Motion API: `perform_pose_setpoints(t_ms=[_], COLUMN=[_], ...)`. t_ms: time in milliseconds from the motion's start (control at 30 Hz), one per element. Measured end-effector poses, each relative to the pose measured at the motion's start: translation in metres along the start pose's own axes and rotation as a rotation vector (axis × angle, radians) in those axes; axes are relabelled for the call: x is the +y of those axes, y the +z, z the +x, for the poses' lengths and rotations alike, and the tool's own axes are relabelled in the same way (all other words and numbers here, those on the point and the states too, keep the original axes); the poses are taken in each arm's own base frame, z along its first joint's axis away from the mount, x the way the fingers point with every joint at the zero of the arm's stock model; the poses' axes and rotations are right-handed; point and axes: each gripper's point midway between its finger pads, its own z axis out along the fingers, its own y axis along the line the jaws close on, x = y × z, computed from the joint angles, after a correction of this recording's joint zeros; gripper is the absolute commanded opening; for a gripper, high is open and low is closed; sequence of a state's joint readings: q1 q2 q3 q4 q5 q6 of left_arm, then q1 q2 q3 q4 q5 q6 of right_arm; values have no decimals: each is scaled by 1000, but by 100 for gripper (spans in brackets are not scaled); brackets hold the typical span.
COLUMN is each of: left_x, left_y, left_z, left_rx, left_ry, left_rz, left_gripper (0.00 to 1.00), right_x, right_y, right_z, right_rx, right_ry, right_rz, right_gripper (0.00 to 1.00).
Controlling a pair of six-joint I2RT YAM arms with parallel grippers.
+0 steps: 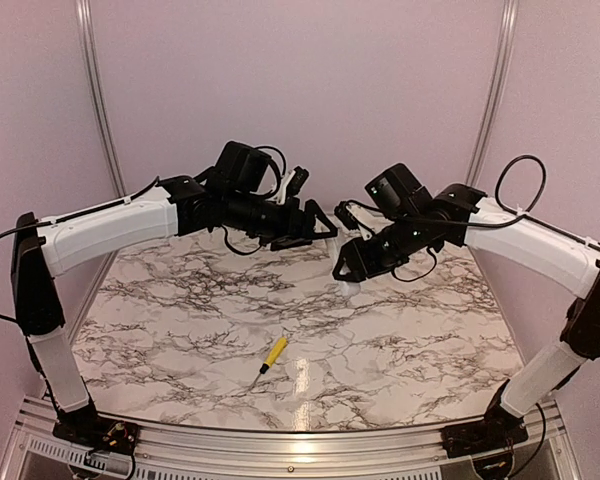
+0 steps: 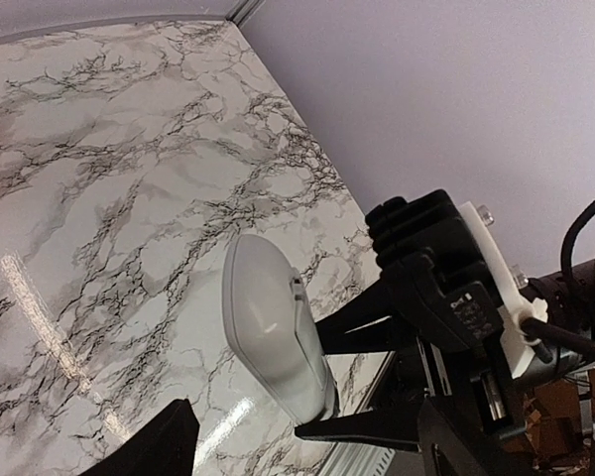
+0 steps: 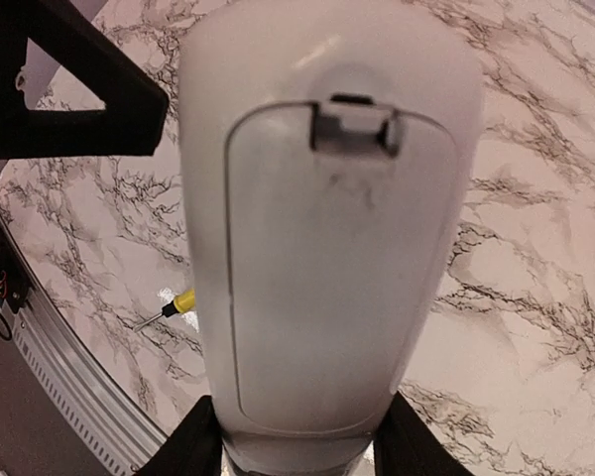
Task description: Unload the batteries from the remote control
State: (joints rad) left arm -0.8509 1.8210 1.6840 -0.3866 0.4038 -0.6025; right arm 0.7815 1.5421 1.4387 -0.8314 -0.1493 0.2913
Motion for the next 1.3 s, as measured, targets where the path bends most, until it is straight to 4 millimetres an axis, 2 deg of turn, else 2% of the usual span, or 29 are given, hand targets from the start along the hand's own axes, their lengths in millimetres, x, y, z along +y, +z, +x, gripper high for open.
perform_pose_setpoints(t_ms=[233,400,600,900,1000,1167,1300], left_x=[-1,9,14,0,0,2,4], left_y=[1,11,17,21,24,27,27], left_z=[-4,-6,-9,-28,-28,-26,-26], left_rx=[-7,-8,-14,-56,-52,-42,-41], left_ry=[-30,-72,-112,-147,-158,-163,-169], left_rz=[15,13,30,105,114,114,109], left_gripper=[71,68,59,46,40,22,12], right_x=[6,7,10,11,11,11,9], right_y=[-8,-9,-9,-9,-9,-9,-9], right_z=[-13,-14,-13,-14,-14,-14,-16], right_rx=[-37,-39,-37,-39,-40,-41,-46], right_ry=[-7,-7,-8,-9,-9,-9,-13], right_rz=[-16,-21,-37,-42,-42,-40,-32], right_gripper=[31,31,31,31,31,31,31])
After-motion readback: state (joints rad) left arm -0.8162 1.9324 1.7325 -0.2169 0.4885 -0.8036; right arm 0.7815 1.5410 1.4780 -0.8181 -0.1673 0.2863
